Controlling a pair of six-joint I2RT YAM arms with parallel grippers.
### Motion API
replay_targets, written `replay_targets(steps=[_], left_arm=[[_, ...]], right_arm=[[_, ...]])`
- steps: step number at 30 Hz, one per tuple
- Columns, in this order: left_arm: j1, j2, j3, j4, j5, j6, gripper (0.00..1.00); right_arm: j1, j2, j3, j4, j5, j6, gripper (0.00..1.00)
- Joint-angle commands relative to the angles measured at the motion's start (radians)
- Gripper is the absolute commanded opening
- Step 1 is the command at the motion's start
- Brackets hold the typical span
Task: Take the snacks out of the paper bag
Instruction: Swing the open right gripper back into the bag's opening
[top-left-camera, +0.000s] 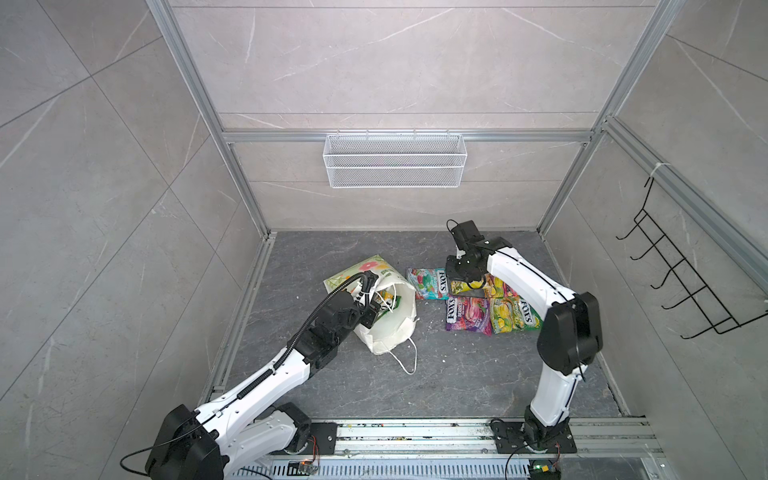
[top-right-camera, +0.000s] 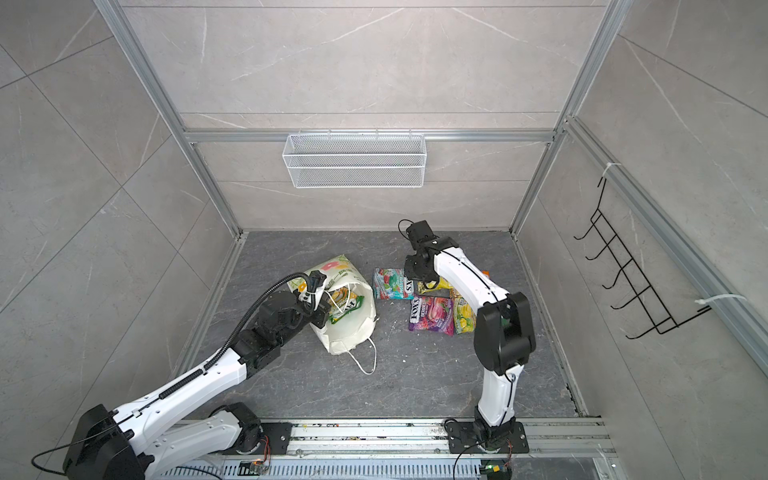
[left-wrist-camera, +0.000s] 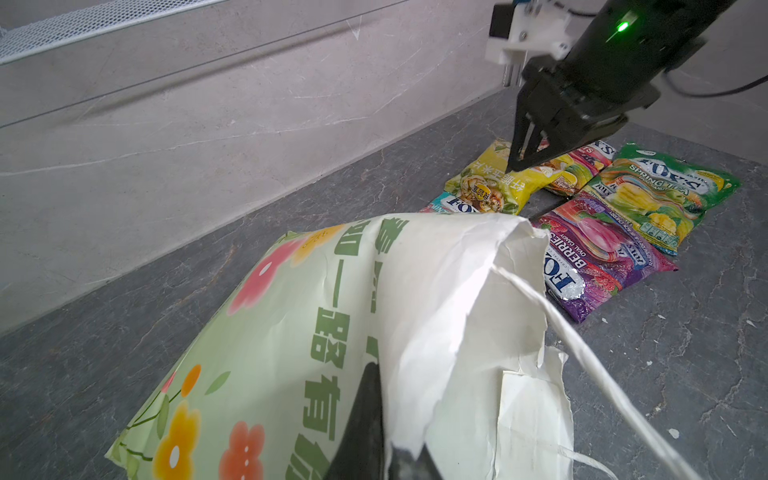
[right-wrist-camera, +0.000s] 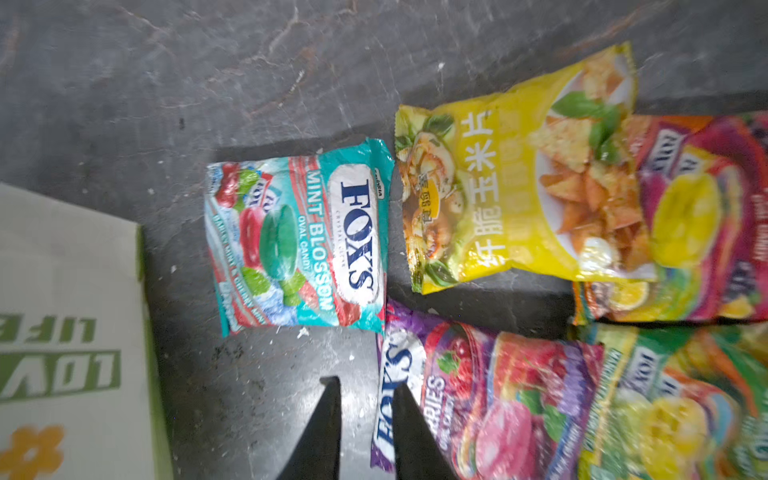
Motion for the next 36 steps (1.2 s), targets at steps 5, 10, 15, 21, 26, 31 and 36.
replay_targets(steps=[5,10,15,21,26,31,36], left_arm=[[0.001,-0.016,0.01,0.029,0.002,0.001,0.0],[0.001,-0.035,0.006,0.005,0.013,-0.006,0.0],[0.001,-0.032,0.006,0.003,0.019,-0.005,0.0],[0.001,-0.003,0.026,0.007,0.034,-0.006,0.0],[0.001,-0.006,0.032,0.007,0.038,-0.007,0.0],[0.001,-0.019,0.026,0.001,0.04,-0.013,0.0],[0.001,-0.022,0.014,0.015,0.05,-0.025,0.0]], right_arm=[[0.181,-0.456,-0.404,0.342,-0.047,0.027,0.18],[0.401,-0.569,-0.651,0.612,-0.027,0.189,0.11],[0.568,-0.534,-0.793,0.859,0.059,0.351,0.07],[0.647,-0.349,-0.761,0.958,0.112,0.45,0.05],[0.668,-0.212,-0.743,1.071,0.127,0.411,0.04],[0.657,-0.136,-0.703,1.04,0.177,0.466,0.04],[0.623,-0.037,-0.65,1.043,0.13,0.507,0.06]])
